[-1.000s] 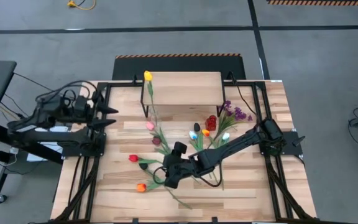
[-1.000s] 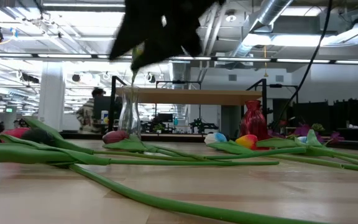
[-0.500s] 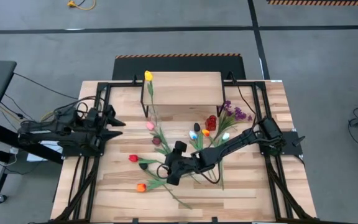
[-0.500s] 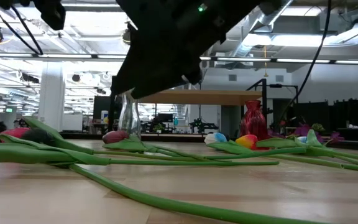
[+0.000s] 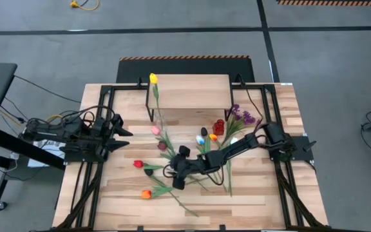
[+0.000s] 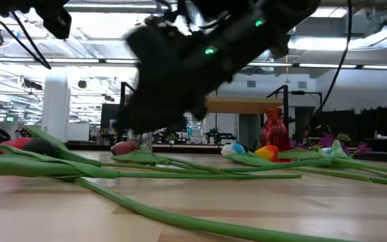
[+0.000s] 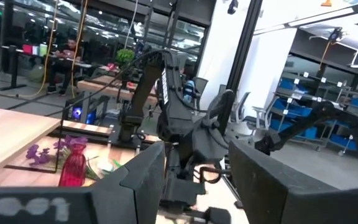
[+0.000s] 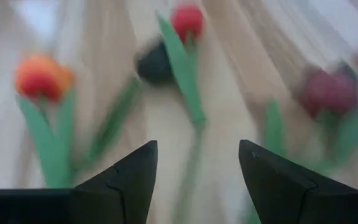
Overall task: Pick and place flowers into a vace then onto a shelf
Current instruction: Put the red flower into the transparent vase
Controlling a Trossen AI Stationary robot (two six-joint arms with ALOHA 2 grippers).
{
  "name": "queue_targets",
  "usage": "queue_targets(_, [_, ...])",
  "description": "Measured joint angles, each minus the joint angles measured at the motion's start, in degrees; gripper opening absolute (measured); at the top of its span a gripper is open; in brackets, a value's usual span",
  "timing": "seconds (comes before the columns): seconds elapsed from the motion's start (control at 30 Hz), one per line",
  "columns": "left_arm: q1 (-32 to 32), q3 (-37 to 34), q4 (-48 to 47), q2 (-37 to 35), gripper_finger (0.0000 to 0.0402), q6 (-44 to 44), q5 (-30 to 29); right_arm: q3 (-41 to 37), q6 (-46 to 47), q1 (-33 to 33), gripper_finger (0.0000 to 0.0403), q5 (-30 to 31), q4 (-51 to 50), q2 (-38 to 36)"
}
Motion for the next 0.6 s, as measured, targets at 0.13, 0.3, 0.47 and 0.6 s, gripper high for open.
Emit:
queue_targets(0.13, [-1.1,0.0,0.2,0.0,0.0169,0.0,-1.3,0.3,0.1,-0.3,0.0195,-1.3,0.1,3.6])
queue_targets(0.3, [-1.8,0.0,-0.2,0.5,0.0169,0.0,-2.0,1.5,0.8,-0.6,0.0178,-1.2,1.7,6.6])
queue_targets(0.47, [-1.8,0.0,-0.2,0.7,0.0169,0.0,-2.4,2.6,2.4,-0.6,0.015,-0.4,1.6,8.6])
queue_targets(0.6, [-1.8,0.0,-0.2,0.7,0.0169,0.0,-2.4,2.6,4.7,-0.7,0.0078,-0.4,0.1,8.6])
